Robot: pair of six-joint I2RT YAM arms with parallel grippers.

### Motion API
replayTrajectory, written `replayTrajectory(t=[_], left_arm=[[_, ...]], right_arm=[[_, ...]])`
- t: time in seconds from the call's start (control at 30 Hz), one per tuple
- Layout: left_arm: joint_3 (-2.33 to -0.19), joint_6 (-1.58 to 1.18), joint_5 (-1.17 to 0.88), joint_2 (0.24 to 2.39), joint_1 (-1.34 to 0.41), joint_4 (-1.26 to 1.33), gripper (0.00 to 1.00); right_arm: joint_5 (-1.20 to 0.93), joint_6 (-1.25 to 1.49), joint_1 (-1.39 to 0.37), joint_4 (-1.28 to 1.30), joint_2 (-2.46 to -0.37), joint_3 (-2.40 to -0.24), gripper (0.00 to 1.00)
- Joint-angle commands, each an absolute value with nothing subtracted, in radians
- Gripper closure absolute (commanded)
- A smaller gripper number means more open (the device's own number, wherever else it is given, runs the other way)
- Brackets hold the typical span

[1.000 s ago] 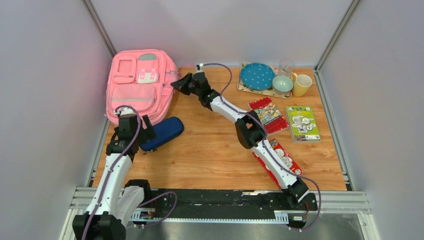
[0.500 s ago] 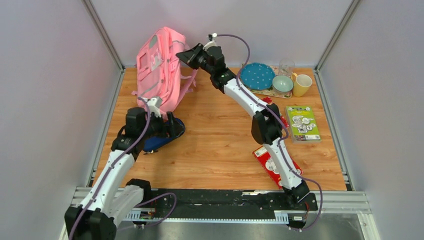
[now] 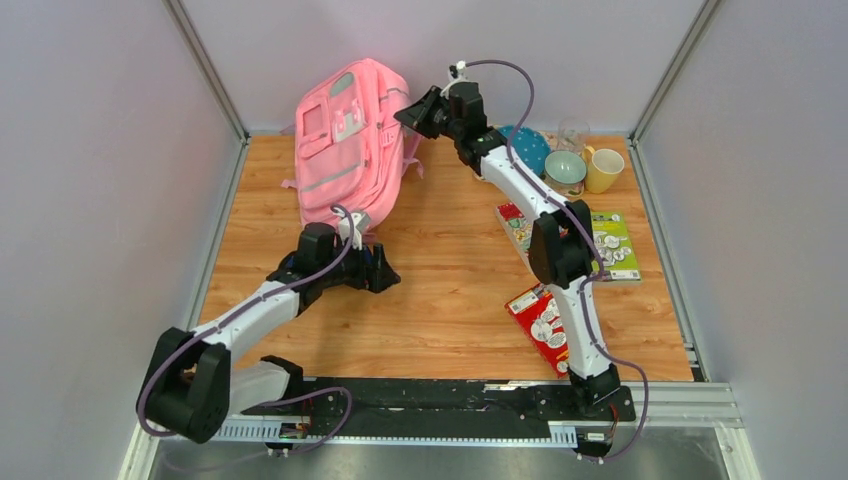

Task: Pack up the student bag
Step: Adjust the stationery at the center of the board.

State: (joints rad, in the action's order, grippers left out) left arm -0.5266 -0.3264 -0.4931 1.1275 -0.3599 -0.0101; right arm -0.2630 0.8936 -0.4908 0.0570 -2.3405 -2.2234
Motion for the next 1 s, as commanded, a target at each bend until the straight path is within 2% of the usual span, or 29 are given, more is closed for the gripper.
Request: replayTrajectory(t=[0.0, 0.13, 0.23, 0.37, 0.67, 0.8, 0.97], left_arm=[[-0.532, -0.279, -0.411, 1.236, -0.368, 0.152, 0.02], [-0.563, -0.293, -0.243, 1.325, -0.367, 0.108, 0.03], [-0.542, -0.342, -0.039, 1.33, -0.367, 0.069, 0.03], [-0.508, -0.379, 0.092, 1.275, -0.367, 0.005, 0.02], [-0.445, -0.4, 0.363, 1.167, -0.364, -0.165, 0.01], [-0.463, -0.439, 0.368, 1.117, -0.362, -0.23, 0.01], [-0.414, -0.515, 0.19, 0.892, -0.362, -0.236, 0.01]], right_arm=[[-0.278, 0.819, -0.503, -0.003, -2.178, -2.214, 1.0], [-0.267, 0.793, -0.503, 0.049, -2.143, -2.175, 1.0], [-0.268, 0.782, -0.503, 0.046, -2.085, -2.08, 1.0], [-0.275, 0.776, -0.505, 0.026, -2.008, -1.921, 1.0], [-0.259, 0.772, -0.523, -0.028, -1.884, -1.714, 1.0], [-0.195, 0.778, -0.526, -0.031, -1.794, -1.602, 1.0], [-0.163, 0.825, -0.569, -0.077, -1.749, -1.439, 1.0]])
